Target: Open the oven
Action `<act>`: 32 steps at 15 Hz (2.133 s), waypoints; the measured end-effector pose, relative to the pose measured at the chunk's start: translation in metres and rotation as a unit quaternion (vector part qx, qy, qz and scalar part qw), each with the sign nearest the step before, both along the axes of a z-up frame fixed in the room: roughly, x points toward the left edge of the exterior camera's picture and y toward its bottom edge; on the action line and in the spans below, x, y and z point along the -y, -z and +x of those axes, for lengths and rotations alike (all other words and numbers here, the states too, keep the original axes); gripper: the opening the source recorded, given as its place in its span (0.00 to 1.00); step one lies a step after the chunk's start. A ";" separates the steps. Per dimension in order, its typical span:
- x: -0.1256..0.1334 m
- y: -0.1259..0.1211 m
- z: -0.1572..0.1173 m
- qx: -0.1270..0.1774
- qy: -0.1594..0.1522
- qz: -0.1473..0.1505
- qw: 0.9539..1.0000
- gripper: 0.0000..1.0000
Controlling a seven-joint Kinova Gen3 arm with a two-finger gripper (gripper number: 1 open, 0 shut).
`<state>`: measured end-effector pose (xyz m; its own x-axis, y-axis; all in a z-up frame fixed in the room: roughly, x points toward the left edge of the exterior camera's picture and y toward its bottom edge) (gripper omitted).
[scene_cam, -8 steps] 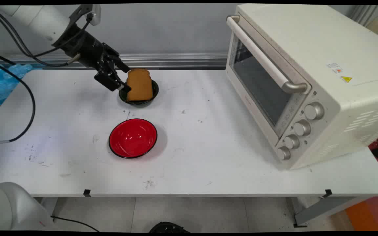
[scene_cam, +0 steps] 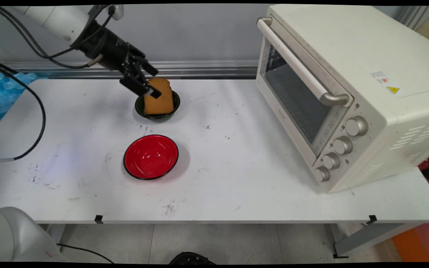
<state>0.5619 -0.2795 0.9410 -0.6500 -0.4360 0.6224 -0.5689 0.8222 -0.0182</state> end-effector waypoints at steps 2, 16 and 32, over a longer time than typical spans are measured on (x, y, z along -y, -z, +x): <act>0.005 -0.005 -0.006 -0.001 -0.003 -0.005 1.000 1.00; 0.041 -0.048 -0.049 -0.023 -0.028 -0.028 0.999 1.00; 0.079 -0.091 -0.111 -0.048 -0.008 -0.026 0.998 0.00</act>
<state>0.4513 -0.3588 1.0320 -0.5789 -0.4122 0.7035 -0.5837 0.8120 -0.0045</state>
